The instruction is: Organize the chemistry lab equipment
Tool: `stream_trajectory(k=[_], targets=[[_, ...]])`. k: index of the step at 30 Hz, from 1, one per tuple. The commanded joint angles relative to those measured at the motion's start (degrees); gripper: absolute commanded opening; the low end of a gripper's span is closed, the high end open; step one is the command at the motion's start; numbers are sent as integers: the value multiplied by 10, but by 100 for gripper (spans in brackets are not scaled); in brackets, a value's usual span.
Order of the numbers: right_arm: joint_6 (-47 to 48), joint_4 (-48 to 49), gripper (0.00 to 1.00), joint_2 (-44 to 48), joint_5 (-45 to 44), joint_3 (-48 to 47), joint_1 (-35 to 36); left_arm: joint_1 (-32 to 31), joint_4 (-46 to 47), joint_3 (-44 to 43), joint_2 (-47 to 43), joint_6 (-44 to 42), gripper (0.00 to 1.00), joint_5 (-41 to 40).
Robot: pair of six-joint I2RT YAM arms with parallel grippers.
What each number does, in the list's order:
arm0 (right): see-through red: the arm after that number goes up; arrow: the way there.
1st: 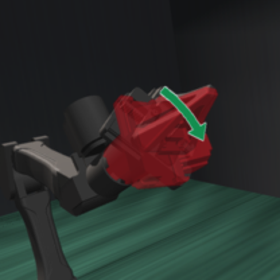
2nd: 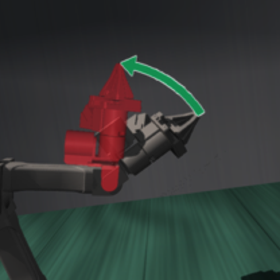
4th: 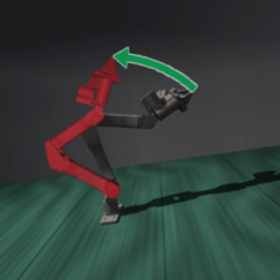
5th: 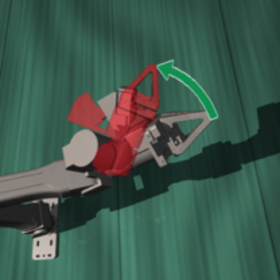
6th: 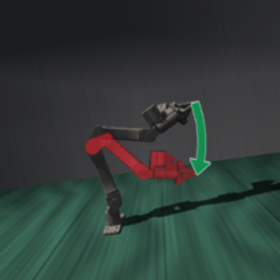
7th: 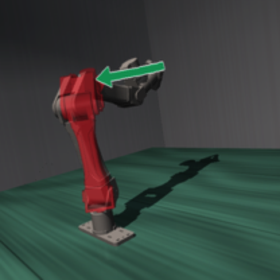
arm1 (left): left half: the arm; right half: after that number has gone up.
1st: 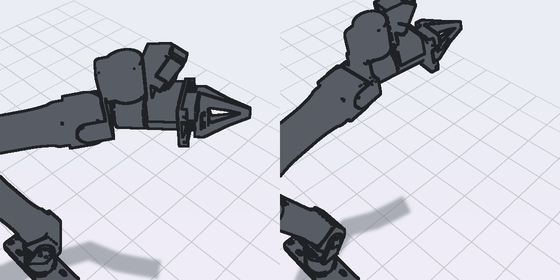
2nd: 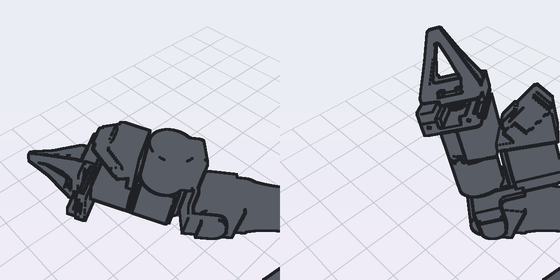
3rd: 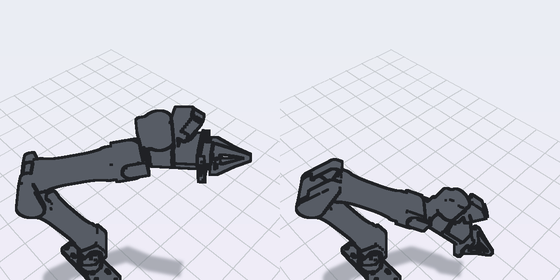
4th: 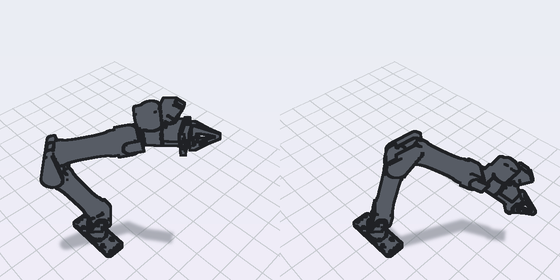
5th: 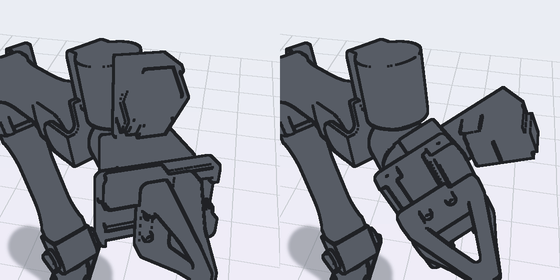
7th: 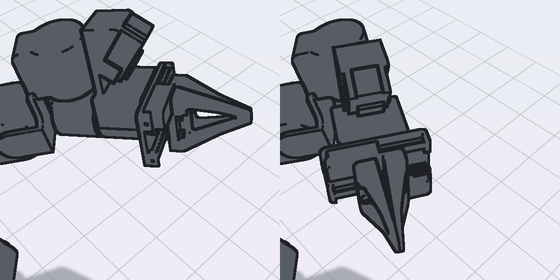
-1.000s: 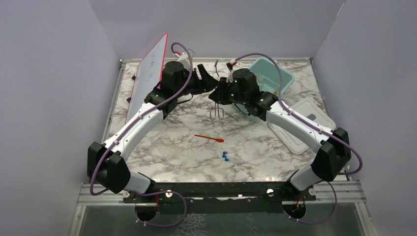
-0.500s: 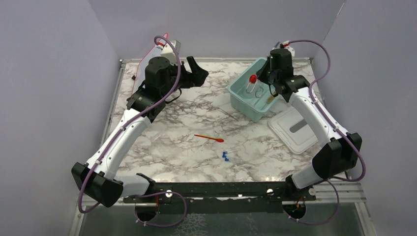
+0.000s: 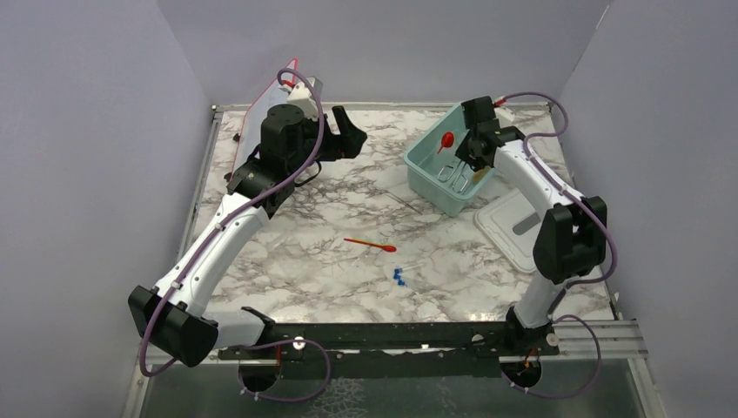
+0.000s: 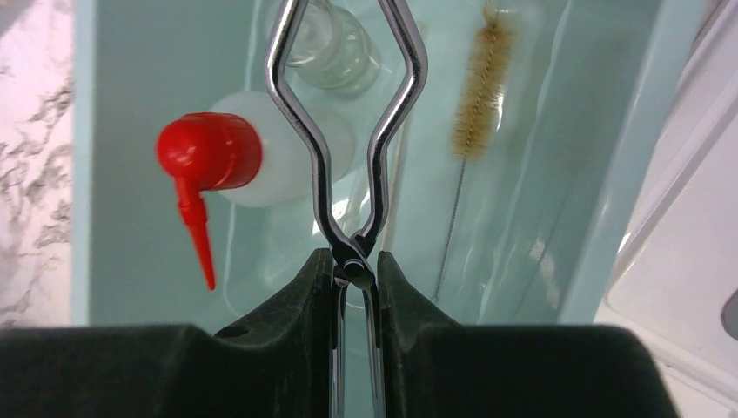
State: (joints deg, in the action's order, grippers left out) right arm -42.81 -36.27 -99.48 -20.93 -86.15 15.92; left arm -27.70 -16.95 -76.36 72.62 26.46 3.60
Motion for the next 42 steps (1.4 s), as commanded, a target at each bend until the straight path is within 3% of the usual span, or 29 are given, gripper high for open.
stream_trajectory(k=[1, 22, 33, 42], targets=[[-61, -19, 1, -37, 0, -23, -13, 2, 0, 2, -13, -8, 83, -14], [-141, -4, 12, -144, -1, -27, -25, 2, -12, -5, 4, -26, 83, -26], [-140, -3, 39, -130, 11, -11, -25, 2, -26, -20, 3, -39, 83, -32], [-114, -10, 41, -78, -18, -8, -25, 2, -28, -20, -5, -44, 83, -32]])
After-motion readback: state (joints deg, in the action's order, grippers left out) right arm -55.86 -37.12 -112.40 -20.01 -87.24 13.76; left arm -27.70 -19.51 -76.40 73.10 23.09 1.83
